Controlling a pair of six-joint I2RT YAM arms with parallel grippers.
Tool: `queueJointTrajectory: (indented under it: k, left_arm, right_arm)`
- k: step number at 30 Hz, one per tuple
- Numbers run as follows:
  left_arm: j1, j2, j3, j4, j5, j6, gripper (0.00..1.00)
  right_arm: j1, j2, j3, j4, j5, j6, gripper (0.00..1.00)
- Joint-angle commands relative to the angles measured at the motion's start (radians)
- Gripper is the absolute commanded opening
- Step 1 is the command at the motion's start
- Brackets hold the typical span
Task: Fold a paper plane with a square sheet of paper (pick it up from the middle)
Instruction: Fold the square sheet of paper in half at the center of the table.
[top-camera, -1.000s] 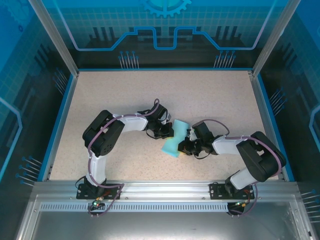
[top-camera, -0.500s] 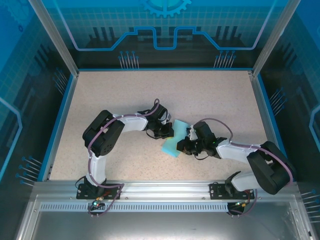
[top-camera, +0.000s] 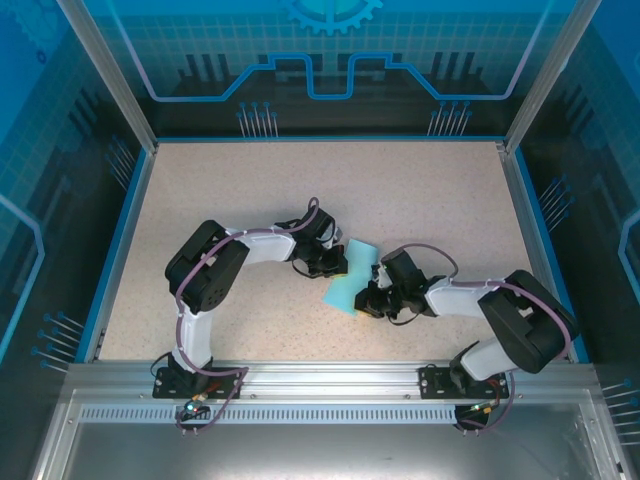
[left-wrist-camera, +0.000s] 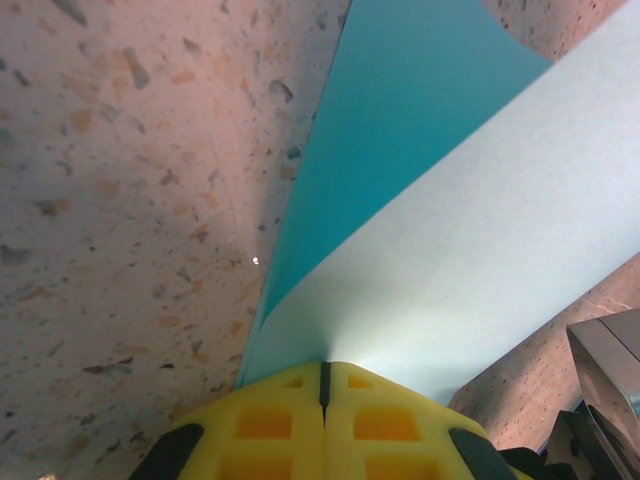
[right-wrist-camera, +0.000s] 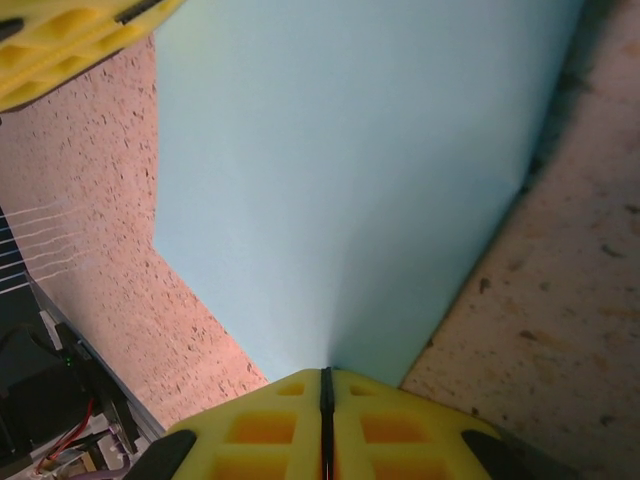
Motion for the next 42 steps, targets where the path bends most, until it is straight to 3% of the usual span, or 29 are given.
queueJointTrajectory:
  k: [1, 6, 17, 23, 32, 42]
  left_arm:
    - [-0.003, 0.063, -0.035, -0.087, -0.065, 0.031, 0.00]
    - [-0.003, 0.064, -0.037, -0.085, -0.063, 0.032, 0.00]
    - [-0.003, 0.063, -0.039, -0.078, -0.059, 0.028, 0.00]
    - [-0.003, 0.064, -0.040, -0.083, -0.062, 0.032, 0.00]
    - [-0.003, 0.064, -0.043, -0.083, -0.061, 0.035, 0.00]
    - [-0.002, 0.074, -0.033, -0.089, -0.052, 0.041, 0.00]
  right_arm:
    - [0.028, -0.053, 0.019, -0.057, 0.007, -0.019, 0.10]
    - [0.036, -0.075, 0.021, -0.015, -0.022, -0.020, 0.12]
    - [0.056, 0.052, -0.006, -0.008, -0.002, -0.011, 0.09]
    - [0.049, -0.007, 0.011, -0.063, 0.012, -0.012, 0.08]
    - [-0.130, -0.194, 0.052, -0.098, -0.025, -0.056, 0.15]
    - [-0.210, -0.033, 0.106, -0.011, -0.144, -0.093, 0.13]
